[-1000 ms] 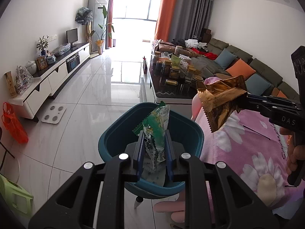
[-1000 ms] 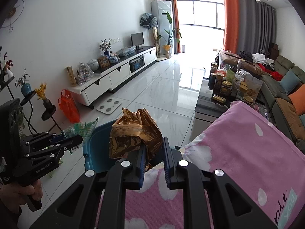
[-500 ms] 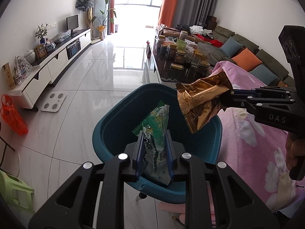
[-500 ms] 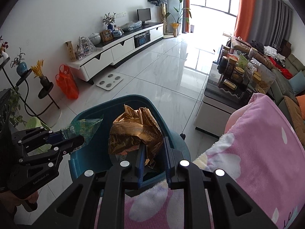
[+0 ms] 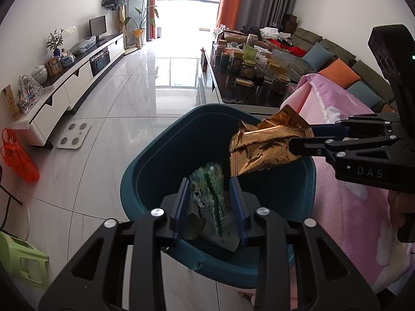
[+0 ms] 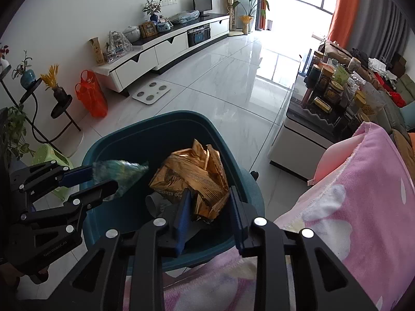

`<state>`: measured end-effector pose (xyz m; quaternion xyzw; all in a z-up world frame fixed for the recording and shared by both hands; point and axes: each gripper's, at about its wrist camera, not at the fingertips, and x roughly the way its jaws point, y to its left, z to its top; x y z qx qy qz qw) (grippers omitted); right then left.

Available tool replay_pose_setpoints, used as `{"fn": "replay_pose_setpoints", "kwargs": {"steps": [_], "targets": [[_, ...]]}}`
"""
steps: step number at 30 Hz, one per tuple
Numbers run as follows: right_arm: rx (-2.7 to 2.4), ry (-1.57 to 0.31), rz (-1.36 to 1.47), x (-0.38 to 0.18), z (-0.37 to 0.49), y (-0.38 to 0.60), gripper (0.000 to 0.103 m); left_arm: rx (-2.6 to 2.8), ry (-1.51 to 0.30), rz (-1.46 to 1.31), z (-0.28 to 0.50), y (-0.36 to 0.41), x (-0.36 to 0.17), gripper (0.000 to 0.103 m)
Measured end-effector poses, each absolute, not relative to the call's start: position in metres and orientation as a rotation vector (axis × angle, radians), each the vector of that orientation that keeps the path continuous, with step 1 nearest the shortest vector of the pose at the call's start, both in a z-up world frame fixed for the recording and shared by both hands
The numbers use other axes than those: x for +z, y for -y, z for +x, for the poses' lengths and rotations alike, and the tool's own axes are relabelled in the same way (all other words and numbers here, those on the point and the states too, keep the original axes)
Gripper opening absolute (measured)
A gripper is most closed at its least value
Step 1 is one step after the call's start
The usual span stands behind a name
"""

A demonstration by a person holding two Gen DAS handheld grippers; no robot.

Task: Collect trash
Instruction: 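Open both grippers to drop the wrappers into the bin, then move both grippers back over the table toward the white tissues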

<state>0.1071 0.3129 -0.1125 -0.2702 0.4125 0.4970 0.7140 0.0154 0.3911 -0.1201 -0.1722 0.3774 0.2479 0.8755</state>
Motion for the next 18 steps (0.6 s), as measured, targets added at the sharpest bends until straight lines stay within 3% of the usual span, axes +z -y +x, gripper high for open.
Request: {"fn": "replay_pose_setpoints", "kwargs": {"steps": [7, 14, 18], "targets": [[1.112, -0.920, -0.556, -0.110, 0.110, -0.307, 0.041, 0.529, -0.757, -0.357, 0.011, -0.391, -0.118, 0.068], [1.113, -0.887, -0.480, -0.093, 0.113, -0.292, 0.049, 0.567, -0.695, -0.348, -0.003, -0.389, -0.101, 0.088], [1.113, -0.840, -0.434, -0.075, 0.112, -0.277, 0.061, 0.584, -0.652, -0.353, -0.012, -0.388, -0.086, 0.097]]}}
